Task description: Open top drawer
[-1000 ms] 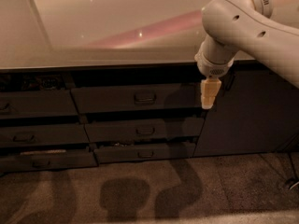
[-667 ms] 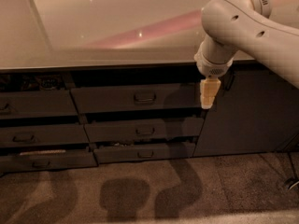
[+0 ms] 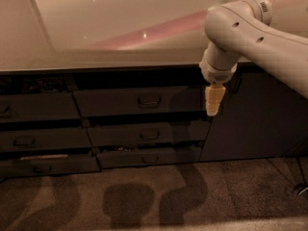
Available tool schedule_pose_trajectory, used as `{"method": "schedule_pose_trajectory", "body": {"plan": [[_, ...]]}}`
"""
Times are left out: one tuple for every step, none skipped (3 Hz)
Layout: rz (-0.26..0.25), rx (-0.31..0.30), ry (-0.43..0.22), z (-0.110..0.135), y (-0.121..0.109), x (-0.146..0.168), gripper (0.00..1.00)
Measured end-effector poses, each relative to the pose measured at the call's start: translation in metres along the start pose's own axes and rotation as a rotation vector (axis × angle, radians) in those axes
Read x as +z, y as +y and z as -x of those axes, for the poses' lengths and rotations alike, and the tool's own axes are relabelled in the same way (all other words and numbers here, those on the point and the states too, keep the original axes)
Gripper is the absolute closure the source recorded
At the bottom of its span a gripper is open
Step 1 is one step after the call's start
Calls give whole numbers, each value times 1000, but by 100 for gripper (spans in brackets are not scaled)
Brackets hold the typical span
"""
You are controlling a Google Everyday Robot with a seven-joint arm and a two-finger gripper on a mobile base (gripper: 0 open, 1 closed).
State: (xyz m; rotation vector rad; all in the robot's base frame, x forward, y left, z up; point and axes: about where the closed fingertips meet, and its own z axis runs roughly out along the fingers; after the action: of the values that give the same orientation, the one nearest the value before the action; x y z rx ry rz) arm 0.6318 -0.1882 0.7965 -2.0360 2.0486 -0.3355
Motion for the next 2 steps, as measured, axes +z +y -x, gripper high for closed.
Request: {"method": "schedule_pose_trajectory", "body": {"plan": [[94,-16,-40,0,25,48,0],[205,-28,-65,2,56,106,0]]}}
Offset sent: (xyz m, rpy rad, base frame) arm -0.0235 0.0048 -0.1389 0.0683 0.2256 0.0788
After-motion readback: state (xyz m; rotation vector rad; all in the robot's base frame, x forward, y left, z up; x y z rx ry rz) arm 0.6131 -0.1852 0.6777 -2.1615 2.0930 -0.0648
